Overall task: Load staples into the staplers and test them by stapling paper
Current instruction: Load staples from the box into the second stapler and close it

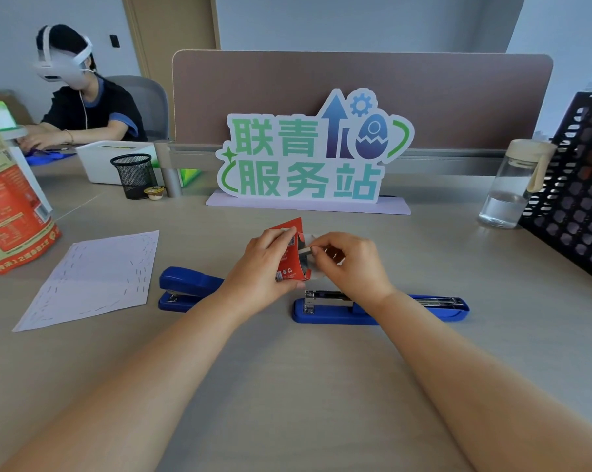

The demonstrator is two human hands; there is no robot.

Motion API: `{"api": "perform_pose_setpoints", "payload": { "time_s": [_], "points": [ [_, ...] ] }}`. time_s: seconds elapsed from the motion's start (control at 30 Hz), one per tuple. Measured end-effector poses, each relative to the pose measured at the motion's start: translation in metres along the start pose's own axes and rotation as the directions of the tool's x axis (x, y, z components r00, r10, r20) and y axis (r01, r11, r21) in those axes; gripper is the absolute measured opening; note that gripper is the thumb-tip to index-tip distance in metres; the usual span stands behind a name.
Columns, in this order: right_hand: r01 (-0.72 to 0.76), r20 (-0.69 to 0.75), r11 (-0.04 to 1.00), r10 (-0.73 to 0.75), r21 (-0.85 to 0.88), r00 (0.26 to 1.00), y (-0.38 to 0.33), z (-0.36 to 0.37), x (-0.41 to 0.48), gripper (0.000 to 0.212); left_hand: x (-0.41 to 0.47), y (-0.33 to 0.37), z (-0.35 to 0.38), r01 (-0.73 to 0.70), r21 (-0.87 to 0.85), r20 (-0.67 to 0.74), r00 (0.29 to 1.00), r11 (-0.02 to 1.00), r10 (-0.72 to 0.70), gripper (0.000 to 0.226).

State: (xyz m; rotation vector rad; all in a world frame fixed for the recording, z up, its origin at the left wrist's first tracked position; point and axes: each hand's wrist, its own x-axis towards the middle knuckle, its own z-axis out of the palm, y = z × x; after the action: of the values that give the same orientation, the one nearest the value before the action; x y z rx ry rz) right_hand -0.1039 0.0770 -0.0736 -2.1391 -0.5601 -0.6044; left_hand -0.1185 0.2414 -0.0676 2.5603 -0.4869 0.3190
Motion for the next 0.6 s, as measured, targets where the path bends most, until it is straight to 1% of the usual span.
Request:
{"api": "perform_pose_setpoints", "payload": {
  "time_s": [0.1,0.23,0.3,0.37,0.43,0.53,0.6],
  "points": [
    [-0.081,-0.021,0.993,0.084,0.09,0.996,-0.0013,-0.0006,0.0001,0.009,0.0006,-0.0009,0.0004,0.008,-0.001,0.004,1.0,1.0,-0.008,0.088],
    [-0.081,0.007,0.992,0.08,0.1,0.997,0.0001,-0.0003,-0.0003,0.008,0.0005,-0.0007,0.0001,0.009,0.003,0.003,1.0,1.0,-0.009,0.088],
    [-0.064,0.017,0.994,0.062,0.093,0.998,-0.0001,-0.0001,-0.0013,0.014,0.0002,-0.0008,-0.0002,0.004,0.016,-0.004,1.0,1.0,-0.004,0.088],
    [-0.063,-0.011,0.992,0.065,0.106,0.998,-0.0007,-0.0005,-0.001,0.023,-0.0002,-0.0007,-0.0007,0.001,0.028,-0.013,1.0,1.0,-0.001,0.088],
    [-0.111,-0.045,0.98,0.12,0.167,0.992,-0.001,-0.0013,0.0014,0.028,-0.0003,-0.0003,-0.0015,-0.003,0.048,-0.02,1.0,0.999,0.004,0.087],
    [-0.224,-0.05,0.937,0.245,0.267,0.968,0.0005,-0.003,0.004,0.03,0.0,-0.0004,-0.0026,-0.003,0.074,-0.027,1.0,0.997,0.005,0.087],
    [-0.286,-0.066,0.913,0.317,0.29,0.946,0.0026,-0.0047,0.0045,0.031,0.0002,-0.0011,-0.0032,0.0,0.102,-0.027,1.0,0.995,0.003,0.086]
  ]
}}
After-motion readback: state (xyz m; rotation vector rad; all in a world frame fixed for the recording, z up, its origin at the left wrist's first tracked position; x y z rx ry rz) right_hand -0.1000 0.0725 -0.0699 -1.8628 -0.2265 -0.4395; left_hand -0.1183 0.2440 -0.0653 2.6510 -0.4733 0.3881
